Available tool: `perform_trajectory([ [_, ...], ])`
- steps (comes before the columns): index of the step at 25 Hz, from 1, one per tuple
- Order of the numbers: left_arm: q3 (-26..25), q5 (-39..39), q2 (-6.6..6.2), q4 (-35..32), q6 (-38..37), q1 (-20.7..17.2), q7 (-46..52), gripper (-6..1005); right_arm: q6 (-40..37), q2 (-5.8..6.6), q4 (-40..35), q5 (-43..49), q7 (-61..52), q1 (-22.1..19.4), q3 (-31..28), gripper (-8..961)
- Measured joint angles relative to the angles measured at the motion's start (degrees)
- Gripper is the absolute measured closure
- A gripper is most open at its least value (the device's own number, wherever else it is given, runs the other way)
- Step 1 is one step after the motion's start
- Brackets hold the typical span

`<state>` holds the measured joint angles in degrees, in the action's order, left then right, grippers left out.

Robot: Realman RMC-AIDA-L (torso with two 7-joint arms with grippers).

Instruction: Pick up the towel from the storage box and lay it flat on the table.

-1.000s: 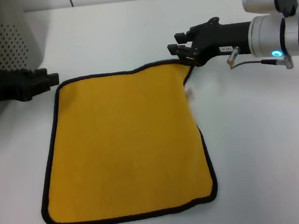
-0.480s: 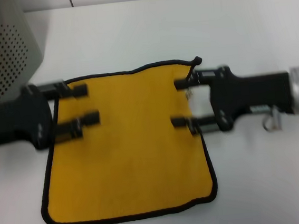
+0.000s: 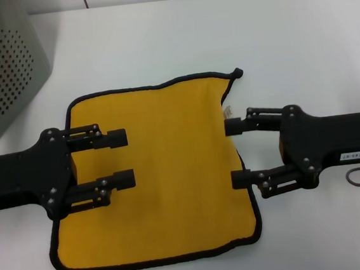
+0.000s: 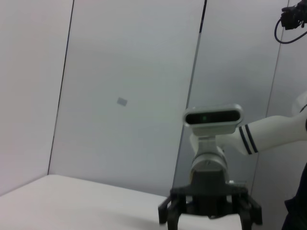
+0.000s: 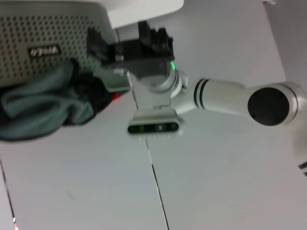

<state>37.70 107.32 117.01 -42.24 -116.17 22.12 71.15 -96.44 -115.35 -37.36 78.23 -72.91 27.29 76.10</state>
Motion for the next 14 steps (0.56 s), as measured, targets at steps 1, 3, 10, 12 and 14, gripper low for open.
perform_trajectory([
  [1, 0.0, -0.1, 0.00, 0.0, 0.0, 0.1, 0.0, 388, 0.1, 0.00, 0.5, 0.5, -0.6, 0.5, 0.0, 80],
  [3, 0.1, -0.4, 0.13, -0.1, -0.1, 0.3, -0.1, 388, 0.5, -0.05, 1.4, 1.5, -1.2, 1.5, 0.0, 80],
  [10, 0.6, -0.6, 0.30, -0.5, -0.1, 0.5, 0.3, 388, 0.0, -0.36, 1.5, 1.8, -1.3, 2.3, 0.4, 79],
  [12, 0.6, -0.6, 0.29, -0.5, -0.1, 0.5, 0.2, 388, 0.0, -0.38, 1.6, 1.7, -1.3, 2.4, 0.4, 79],
  [14, 0.5, -0.7, 0.37, -0.5, -0.1, 0.5, 0.0, 388, 0.0, -0.39, 1.5, 1.6, -1.2, 2.5, 0.4, 79],
])
